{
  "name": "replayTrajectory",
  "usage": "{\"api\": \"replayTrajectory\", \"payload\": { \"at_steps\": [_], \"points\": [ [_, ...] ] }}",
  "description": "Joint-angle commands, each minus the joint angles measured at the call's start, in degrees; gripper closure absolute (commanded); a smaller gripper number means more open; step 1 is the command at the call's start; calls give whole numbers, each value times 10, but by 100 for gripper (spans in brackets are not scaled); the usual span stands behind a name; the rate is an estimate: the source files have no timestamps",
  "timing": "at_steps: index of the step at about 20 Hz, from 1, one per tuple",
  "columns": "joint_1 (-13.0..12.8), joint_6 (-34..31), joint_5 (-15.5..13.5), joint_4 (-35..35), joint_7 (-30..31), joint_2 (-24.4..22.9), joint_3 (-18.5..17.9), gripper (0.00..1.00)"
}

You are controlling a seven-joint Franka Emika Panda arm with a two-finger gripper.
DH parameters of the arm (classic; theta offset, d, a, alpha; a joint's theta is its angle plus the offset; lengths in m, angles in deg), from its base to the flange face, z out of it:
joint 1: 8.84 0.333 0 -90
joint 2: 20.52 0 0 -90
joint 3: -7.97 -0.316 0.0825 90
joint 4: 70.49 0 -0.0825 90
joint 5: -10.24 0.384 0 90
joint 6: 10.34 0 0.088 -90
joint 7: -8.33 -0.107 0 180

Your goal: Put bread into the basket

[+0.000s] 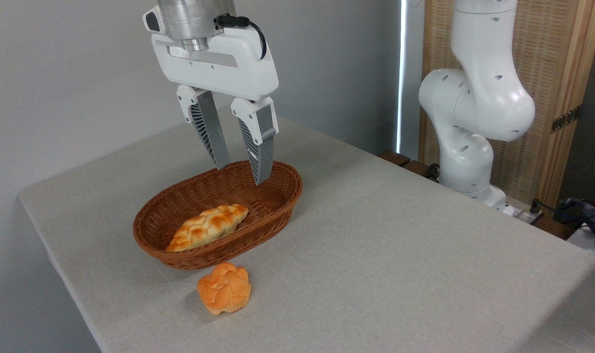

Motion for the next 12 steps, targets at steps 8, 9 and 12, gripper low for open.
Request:
{"api": "replayTrajectory", "payload": {
  "at_steps": [8, 9, 12],
  "points": [
    [0, 50, -18, 20, 108, 4, -6, 0],
    [1, 52, -19, 20, 128, 5, -6, 0],
    [3, 69, -18, 22, 197, 12, -8, 0]
  ]
}}
